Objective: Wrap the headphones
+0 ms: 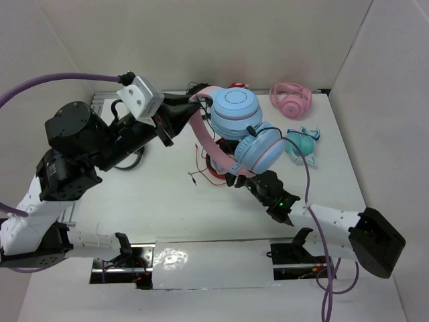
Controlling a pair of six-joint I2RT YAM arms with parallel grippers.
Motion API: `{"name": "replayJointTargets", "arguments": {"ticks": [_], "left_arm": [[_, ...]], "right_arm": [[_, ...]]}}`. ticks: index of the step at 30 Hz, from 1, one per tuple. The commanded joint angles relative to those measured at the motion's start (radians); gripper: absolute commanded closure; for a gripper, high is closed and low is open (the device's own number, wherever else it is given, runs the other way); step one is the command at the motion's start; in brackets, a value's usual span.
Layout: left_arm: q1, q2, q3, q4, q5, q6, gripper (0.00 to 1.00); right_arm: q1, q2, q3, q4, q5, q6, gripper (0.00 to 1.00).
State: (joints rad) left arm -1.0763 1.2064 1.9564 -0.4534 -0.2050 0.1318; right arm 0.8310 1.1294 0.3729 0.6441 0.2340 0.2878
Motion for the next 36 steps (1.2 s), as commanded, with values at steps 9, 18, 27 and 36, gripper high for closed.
{"name": "replayJointTargets", "arguments": {"ticks": [9, 18, 27, 36], "left_arm": [[-0.004, 0.022, 0.079, 0.13, 0.015, 0.015, 1.0], [-0.004, 0.053, 0.113, 0.117, -0.013, 0.015, 1.0], [-0.004, 0.044, 0.122, 0.084, 0.047, -0.024, 1.0], [-0.004, 0.035, 0.116, 0.088, 0.041, -0.029, 1.0]], "right_arm": [[0.065, -0.063, -0.039, -0.064, -0.171, -0.111, 0.0], [0.197, 0.162, 0.08, 0.04, -0.216, -0.157, 0.0], [0.207, 0.286, 0.12, 0.213, -0.214, -0.105, 0.57], [0.207, 0.348, 0.117, 0.359, -0.243, -0.07, 1.0]]}}
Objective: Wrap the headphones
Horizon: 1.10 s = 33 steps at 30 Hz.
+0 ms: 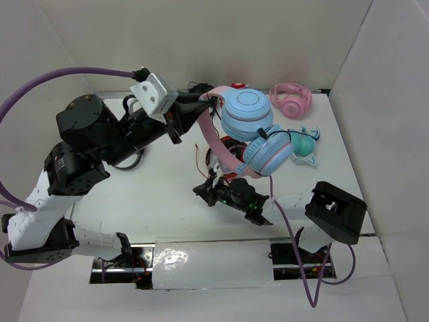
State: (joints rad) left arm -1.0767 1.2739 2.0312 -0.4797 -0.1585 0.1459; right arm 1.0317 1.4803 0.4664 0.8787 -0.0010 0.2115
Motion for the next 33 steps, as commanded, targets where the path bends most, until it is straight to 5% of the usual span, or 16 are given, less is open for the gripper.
{"name": "replayJointTargets", "arguments": {"ticks": [1, 9, 13, 22, 26, 29, 33], "left_arm": [[-0.003, -0.036, 0.038, 0.131, -0.018, -0.033, 1.0], [0.053, -0.073, -0.198, 0.438, -0.274, 0.169, 1.0], [0.271, -0.076, -0.175, 0.216, -0.06, -0.044, 1.0], [0.615, -0.022, -0.235, 0.148, 0.059, -0.138, 1.0], [0.744, 0.012, -0.221, 0.09, 0.202, -0.203, 1.0], [0.843, -0.005, -0.249, 0.069, 0.377, -0.213, 1.0], [0.928, -0.028, -0.285, 0.062, 0.507, -0.195, 1.0]], "right_arm": [[0.007, -0.012, -0.004, 0.128, 0.025, 0.011, 1.0], [0.005, -0.365, -0.244, -0.154, 0.39, 0.24, 1.0], [0.002, -0.666, -0.291, -0.529, 0.638, 0.353, 1.0], [-0.016, -1.239, -0.316, -1.02, 0.853, 0.442, 1.0], [-0.018, -1.279, -0.316, -1.009, 0.868, 0.424, 1.0], [-0.019, -1.174, -0.27, -0.954, 0.878, 0.379, 1.0], [-0.019, -0.878, -0.111, -1.03, 1.091, 0.384, 1.0]]}}
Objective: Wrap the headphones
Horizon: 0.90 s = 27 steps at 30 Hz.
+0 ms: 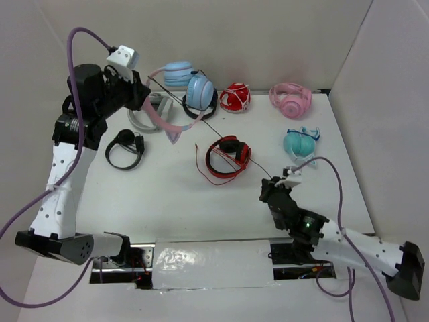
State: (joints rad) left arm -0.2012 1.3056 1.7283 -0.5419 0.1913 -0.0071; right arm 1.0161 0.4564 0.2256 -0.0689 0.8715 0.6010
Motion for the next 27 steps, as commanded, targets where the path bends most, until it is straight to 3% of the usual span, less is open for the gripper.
{"name": "replayJointTargets", "arguments": {"ticks": [1, 4, 9, 12, 18, 24, 27], "left_arm": [[0.071, -0.062, 0.014, 0.12, 0.193, -0.018, 1.0], [0.094, -0.06, 0.005, 0.122, 0.186, -0.005, 1.0], [0.149, -0.022, -0.039, 0.148, 0.157, 0.067, 1.0], [0.148, 0.015, -0.067, 0.178, 0.102, 0.102, 1.0], [0.118, 0.101, -0.036, 0.175, 0.067, 0.053, 1.0], [0.007, 0.196, -0.044, 0.191, -0.164, 0.093, 1.0], [-0.046, 0.259, -0.059, 0.207, -0.265, 0.122, 1.0]], "right_arm": [[-0.011, 0.186, 0.164, -0.112, 0.262, 0.032, 1.0], [-0.051, 0.277, 0.283, -0.14, 0.239, 0.021, 1.0], [-0.272, 0.171, 0.245, 0.099, -0.152, -0.173, 1.0], [-0.353, 0.094, 0.254, 0.129, -0.317, -0.26, 1.0], [-0.361, 0.134, 0.346, 0.106, -0.52, -0.392, 1.0], [-0.338, 0.179, 0.38, 0.116, -0.713, -0.484, 1.0], [-0.275, 0.18, 0.408, 0.133, -0.729, -0.546, 1.0]]}}
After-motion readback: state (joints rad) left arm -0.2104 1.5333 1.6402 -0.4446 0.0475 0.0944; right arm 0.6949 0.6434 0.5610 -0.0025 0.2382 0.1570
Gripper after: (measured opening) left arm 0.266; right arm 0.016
